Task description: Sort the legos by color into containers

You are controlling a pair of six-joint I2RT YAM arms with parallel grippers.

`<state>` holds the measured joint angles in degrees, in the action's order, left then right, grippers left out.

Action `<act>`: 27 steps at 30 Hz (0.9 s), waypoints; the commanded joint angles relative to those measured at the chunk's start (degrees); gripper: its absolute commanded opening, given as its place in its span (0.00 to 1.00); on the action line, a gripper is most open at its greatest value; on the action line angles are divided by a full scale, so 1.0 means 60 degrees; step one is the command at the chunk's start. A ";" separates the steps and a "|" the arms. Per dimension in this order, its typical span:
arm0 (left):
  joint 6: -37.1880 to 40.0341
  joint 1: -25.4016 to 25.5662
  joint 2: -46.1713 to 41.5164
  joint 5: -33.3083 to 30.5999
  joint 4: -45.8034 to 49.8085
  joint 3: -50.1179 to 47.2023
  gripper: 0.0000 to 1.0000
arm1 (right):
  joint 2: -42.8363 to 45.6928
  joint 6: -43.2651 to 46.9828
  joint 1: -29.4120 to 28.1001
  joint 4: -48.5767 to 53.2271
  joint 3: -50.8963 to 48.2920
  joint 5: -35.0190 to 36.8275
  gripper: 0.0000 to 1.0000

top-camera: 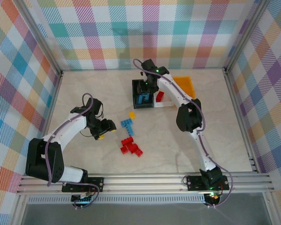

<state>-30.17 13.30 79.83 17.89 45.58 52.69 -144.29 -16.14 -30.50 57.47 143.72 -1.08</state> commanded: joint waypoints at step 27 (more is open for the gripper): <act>-0.0191 -0.0686 -0.0949 0.0139 -0.0389 -0.0735 0.68 | 0.2355 0.0132 -0.2345 0.1017 -0.3673 -0.2222 0.68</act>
<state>-30.24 10.63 76.55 18.59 43.11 49.98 -131.66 -15.27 -43.31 61.56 123.55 -11.62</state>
